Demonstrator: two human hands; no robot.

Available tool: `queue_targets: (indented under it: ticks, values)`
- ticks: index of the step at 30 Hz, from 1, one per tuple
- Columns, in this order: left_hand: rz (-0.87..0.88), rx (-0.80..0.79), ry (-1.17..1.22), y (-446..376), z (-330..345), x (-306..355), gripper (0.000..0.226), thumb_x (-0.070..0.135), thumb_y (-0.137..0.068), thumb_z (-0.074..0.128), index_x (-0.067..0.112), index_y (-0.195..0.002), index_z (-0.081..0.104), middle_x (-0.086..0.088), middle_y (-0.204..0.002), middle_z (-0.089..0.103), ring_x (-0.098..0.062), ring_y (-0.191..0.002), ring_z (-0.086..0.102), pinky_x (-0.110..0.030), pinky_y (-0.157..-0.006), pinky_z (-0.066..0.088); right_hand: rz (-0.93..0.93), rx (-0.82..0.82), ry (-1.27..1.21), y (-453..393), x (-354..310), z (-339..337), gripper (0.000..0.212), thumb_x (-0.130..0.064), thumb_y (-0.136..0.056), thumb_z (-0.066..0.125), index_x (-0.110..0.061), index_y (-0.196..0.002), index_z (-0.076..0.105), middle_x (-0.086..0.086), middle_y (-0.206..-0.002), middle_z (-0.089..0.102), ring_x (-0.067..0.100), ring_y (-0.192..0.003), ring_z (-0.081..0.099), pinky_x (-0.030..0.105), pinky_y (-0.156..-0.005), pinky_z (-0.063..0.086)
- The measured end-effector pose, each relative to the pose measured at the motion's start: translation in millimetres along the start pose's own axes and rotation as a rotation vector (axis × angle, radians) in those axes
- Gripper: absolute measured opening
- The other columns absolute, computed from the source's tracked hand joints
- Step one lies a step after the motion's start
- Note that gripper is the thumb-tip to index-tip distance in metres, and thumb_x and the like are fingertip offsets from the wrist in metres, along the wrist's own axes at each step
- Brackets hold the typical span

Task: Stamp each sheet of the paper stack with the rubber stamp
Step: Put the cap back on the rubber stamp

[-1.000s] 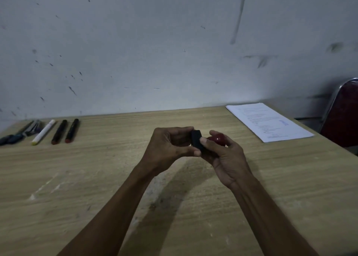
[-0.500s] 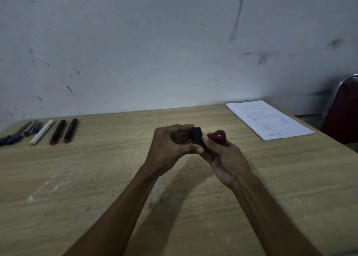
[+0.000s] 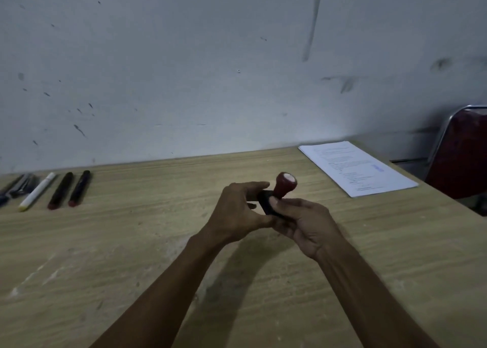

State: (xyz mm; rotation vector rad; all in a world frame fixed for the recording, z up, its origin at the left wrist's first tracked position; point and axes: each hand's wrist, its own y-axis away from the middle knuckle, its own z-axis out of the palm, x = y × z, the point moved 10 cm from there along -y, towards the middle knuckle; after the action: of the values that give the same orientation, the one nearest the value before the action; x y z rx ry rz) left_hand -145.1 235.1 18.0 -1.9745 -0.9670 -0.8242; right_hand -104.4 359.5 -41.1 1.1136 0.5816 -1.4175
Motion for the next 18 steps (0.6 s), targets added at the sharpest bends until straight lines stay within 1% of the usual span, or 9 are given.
queue_targets:
  ticks: [2,4,7,9,10,12,14,16,18]
  values:
    - [0.023,-0.009,-0.128,-8.5,8.5,0.0,0.072,0.039,-0.053,0.079,0.017,-0.120,0.068,0.004,-0.109,0.073,0.000,-0.099,0.066,-0.018,-0.080,0.054,-0.069,0.068,0.068,-3.2,-7.3,-8.3,0.018,0.006,-0.069,0.080,0.004,-0.081,0.067,0.021,-0.076,0.072,0.025,-0.062,0.072,0.034,-0.059,0.060]
    - [0.043,-0.007,-0.179,-17.4,16.1,-1.2,0.058,0.036,-0.054,0.077,0.018,-0.109,0.073,0.005,-0.097,0.075,0.001,-0.088,0.067,-0.016,-0.074,0.052,-0.100,0.089,0.092,-7.1,-10.9,-13.6,0.018,0.006,-0.071,0.079,0.005,-0.085,0.067,0.024,-0.079,0.072,0.026,-0.064,0.072,0.034,-0.060,0.060]
    - [0.042,0.019,-0.179,-32.3,25.9,-3.8,0.044,0.027,-0.059,0.079,0.015,-0.102,0.075,0.003,-0.090,0.075,-0.002,-0.082,0.068,-0.013,-0.070,0.052,-0.114,0.067,0.116,-15.3,-17.6,-21.7,0.019,0.005,-0.076,0.076,0.007,-0.094,0.069,0.025,-0.085,0.073,0.028,-0.073,0.073,0.035,-0.067,0.061]
    - [0.013,0.015,-0.147,-42.3,34.4,-6.5,0.037,0.025,-0.061,0.078,0.016,-0.097,0.075,0.004,-0.086,0.074,-0.003,-0.079,0.068,-0.016,-0.069,0.053,-0.129,0.085,0.143,-23.1,-25.5,-32.1,0.021,0.007,-0.078,0.074,0.008,-0.098,0.068,0.025,-0.089,0.073,0.030,-0.080,0.074,0.035,-0.071,0.061]
    - [-0.007,0.000,-0.138,-48.3,40.7,-9.4,0.034,0.026,-0.061,0.077,0.016,-0.093,0.075,0.004,-0.083,0.074,-0.003,-0.078,0.068,-0.019,-0.069,0.055,-0.136,0.101,0.158,-27.9,-29.4,-38.0,0.021,0.008,-0.079,0.073,0.009,-0.100,0.068,0.025,-0.091,0.073,0.031,-0.081,0.074,0.034,-0.070,0.061]
    - [-0.058,-0.051,-0.148,-63.1,57.5,-17.3,0.031,0.033,-0.060,0.074,0.018,-0.087,0.074,0.004,-0.080,0.073,-0.007,-0.076,0.067,-0.026,-0.071,0.056,-0.139,0.137,0.195,-39.5,-35.8,-50.4,0.021,0.009,-0.081,0.071,0.011,-0.101,0.067,0.025,-0.094,0.071,0.030,-0.081,0.074,0.033,-0.067,0.061]
    - [-0.115,-0.089,-0.182,-79.2,71.8,-27.7,0.034,0.041,-0.054,0.071,0.019,-0.080,0.072,0.003,-0.075,0.071,-0.010,-0.072,0.067,-0.032,-0.067,0.056,-0.128,0.173,0.257,-51.6,-40.4,-61.3,0.019,0.008,-0.082,0.070,0.012,-0.101,0.068,0.026,-0.096,0.071,0.029,-0.082,0.072,0.034,-0.067,0.061]
    - [-0.166,-0.121,-0.210,-97.0,85.1,-37.6,0.037,0.045,-0.049,0.069,0.019,-0.076,0.070,0.002,-0.073,0.070,-0.012,-0.070,0.066,-0.031,-0.062,0.054,-0.114,0.194,0.329,-66.2,-45.2,-72.1,0.017,0.006,-0.083,0.070,0.009,-0.100,0.070,0.024,-0.099,0.071,0.026,-0.083,0.071,0.034,-0.068,0.061]
    - [-0.184,-0.140,-0.221,-113.5,95.7,-44.2,0.035,0.046,-0.048,0.066,0.018,-0.070,0.068,0.002,-0.070,0.068,-0.014,-0.068,0.066,-0.027,-0.057,0.050,-0.096,0.207,0.397,-81.2,-50.9,-80.7,0.018,0.003,-0.085,0.069,0.006,-0.103,0.070,0.020,-0.101,0.070,0.025,-0.090,0.069,0.031,-0.067,0.060]
